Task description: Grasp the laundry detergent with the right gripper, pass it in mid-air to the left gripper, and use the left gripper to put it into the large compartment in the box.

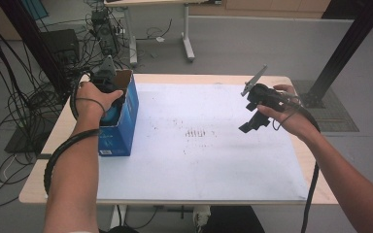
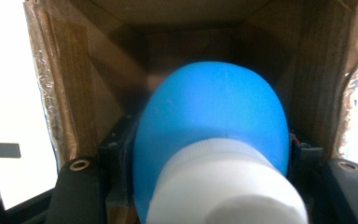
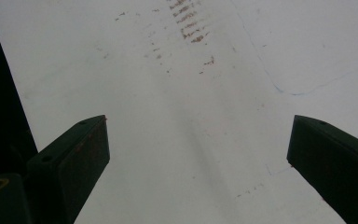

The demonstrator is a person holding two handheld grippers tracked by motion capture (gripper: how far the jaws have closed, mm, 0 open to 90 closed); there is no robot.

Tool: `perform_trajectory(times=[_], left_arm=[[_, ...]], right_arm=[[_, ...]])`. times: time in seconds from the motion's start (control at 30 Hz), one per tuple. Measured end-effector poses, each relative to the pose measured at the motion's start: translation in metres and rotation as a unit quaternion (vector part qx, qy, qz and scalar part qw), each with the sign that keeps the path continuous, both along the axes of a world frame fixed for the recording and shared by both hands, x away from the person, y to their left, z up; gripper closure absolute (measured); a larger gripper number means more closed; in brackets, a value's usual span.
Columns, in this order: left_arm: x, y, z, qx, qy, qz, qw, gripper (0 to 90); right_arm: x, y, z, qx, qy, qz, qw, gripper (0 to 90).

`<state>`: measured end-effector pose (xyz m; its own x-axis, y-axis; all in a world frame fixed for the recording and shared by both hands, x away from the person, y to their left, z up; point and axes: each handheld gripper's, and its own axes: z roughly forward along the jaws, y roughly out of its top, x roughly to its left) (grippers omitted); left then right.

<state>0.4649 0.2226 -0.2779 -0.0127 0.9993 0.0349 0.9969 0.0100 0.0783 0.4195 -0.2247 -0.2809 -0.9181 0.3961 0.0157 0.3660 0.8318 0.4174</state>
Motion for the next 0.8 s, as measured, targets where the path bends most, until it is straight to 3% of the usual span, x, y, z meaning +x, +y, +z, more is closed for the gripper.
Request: perform_trajectory(times=[0.8], left_arm=[[0.0010,0.0012,-0.0004,-0.002,-0.002,0.001,1.0000,36.2]], right_arm=[[0.0028,0.0023,0.0065,0.001,-0.007,-0.001,1.0000,5.8]])
